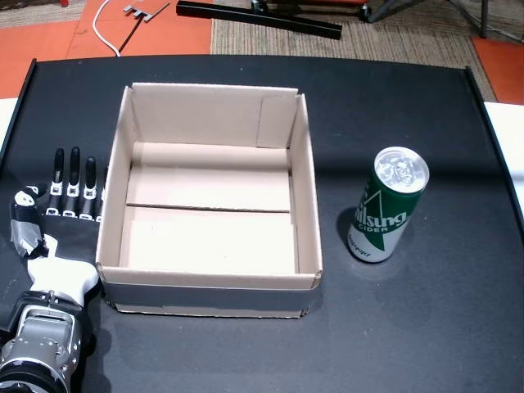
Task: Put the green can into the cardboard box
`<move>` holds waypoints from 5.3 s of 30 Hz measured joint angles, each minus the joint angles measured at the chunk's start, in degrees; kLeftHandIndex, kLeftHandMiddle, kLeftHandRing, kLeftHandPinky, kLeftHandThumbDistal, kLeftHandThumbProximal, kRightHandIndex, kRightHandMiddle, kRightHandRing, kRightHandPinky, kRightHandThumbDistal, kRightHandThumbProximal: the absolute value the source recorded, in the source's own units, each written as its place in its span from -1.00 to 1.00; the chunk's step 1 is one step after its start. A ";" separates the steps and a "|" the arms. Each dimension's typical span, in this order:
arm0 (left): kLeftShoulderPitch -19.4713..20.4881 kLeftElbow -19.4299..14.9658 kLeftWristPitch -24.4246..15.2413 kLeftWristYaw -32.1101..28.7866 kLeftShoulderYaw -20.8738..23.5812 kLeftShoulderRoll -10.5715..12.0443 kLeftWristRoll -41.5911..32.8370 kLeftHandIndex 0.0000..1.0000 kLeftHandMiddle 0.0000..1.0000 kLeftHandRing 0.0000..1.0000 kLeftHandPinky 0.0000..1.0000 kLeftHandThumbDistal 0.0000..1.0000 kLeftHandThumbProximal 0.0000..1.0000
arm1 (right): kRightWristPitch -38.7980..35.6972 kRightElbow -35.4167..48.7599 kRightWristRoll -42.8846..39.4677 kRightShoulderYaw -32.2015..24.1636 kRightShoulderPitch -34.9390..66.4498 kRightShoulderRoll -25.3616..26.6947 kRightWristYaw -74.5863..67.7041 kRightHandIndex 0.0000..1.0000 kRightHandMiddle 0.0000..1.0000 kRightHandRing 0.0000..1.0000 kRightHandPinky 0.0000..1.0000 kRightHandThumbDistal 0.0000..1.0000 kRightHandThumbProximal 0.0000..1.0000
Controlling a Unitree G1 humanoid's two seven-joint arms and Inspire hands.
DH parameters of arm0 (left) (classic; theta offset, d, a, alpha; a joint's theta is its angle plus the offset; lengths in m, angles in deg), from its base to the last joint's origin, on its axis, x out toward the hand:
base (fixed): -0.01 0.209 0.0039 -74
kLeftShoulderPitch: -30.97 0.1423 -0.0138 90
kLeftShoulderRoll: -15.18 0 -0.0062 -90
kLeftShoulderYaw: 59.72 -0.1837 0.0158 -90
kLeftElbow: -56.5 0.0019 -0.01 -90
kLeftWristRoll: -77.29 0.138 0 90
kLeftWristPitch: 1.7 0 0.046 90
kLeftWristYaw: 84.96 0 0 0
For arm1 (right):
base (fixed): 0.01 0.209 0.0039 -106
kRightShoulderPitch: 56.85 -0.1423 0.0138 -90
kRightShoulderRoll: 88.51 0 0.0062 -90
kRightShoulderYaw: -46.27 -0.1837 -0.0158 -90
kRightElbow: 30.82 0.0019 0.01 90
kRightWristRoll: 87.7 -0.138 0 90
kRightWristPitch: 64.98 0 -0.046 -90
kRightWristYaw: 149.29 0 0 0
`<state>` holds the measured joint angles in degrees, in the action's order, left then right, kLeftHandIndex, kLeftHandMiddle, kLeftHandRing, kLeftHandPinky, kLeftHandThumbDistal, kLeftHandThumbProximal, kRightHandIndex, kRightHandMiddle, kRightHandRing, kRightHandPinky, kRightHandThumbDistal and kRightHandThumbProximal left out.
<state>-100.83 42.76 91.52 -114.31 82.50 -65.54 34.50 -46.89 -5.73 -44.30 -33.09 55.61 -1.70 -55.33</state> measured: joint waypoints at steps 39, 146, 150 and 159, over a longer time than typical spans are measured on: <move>-0.65 -0.01 -0.63 0.14 0.00 0.39 -0.01 -0.07 -0.07 0.17 0.48 -1.00 0.60 | 5.76 30.01 -29.86 -9.36 -24.24 15.72 55.46 0.48 0.74 0.88 1.00 1.00 0.06; -1.27 -0.07 -0.17 0.30 0.20 0.21 -0.04 -0.15 -0.09 0.18 0.51 -1.00 0.54 | 28.73 -7.67 -38.93 -15.38 -56.63 1.79 100.78 0.98 1.00 1.00 1.00 1.00 0.30; -1.27 -0.07 -0.20 0.32 0.14 0.21 -0.03 -0.13 -0.09 0.17 0.51 -1.00 0.56 | 28.97 -7.83 -38.72 -15.51 -56.85 1.55 100.96 0.96 1.00 1.00 1.00 1.00 0.24; -1.24 -0.07 -0.25 0.32 -0.06 0.12 0.03 -0.08 -0.08 0.16 0.46 -1.00 0.63 | 30.26 -7.99 -38.55 -15.53 -58.83 0.33 101.47 0.96 0.98 1.00 1.00 1.00 0.25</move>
<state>-102.07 42.68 91.27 -113.99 82.45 -65.42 34.53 -16.62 -13.73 -82.85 -48.63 -3.22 -1.38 46.14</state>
